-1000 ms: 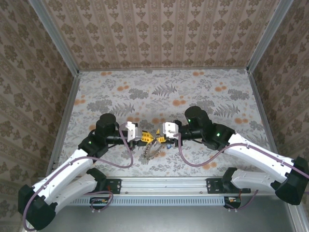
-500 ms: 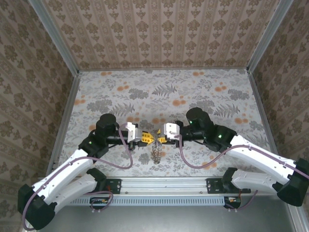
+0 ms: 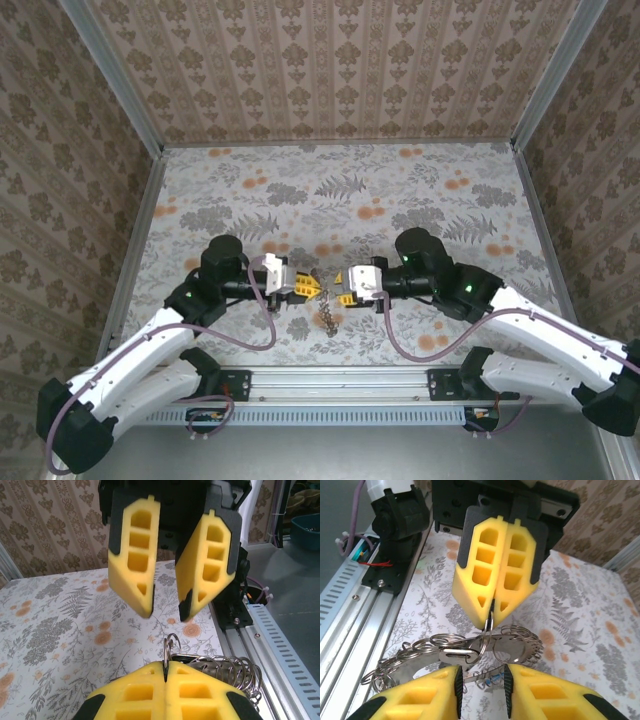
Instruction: Put the keys on the keyring
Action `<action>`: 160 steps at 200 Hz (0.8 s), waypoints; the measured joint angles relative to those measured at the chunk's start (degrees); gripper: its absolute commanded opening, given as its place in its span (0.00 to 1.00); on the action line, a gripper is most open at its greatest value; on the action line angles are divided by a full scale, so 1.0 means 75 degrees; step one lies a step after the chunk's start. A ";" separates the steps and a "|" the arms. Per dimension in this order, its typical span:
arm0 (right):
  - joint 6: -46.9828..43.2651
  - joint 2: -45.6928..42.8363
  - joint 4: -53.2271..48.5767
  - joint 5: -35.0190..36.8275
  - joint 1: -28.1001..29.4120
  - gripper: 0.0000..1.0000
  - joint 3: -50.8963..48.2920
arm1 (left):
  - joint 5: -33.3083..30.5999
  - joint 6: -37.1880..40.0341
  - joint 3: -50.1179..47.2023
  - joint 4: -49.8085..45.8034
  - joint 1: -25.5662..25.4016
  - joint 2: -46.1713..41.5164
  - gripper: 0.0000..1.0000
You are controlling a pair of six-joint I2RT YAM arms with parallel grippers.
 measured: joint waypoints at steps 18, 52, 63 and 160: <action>0.0111 0.0140 0.0000 0.0006 0.0015 0.23 -0.0003 | -0.0026 0.0000 0.0000 0.0050 -0.0041 0.0000 0.00; 0.0335 0.0224 0.0114 0.0003 0.0017 0.11 -0.0003 | -0.0061 0.0000 0.0000 0.0122 -0.0085 0.0000 0.00; 0.0431 0.0268 0.0149 0.0000 0.0015 0.08 0.0000 | -0.0108 0.0000 0.0000 0.0140 -0.0085 0.0000 0.00; 0.1212 0.0507 0.0428 -0.0108 0.0015 0.21 -0.0020 | -0.0399 -0.0003 0.0000 0.0408 -0.0192 0.0000 0.00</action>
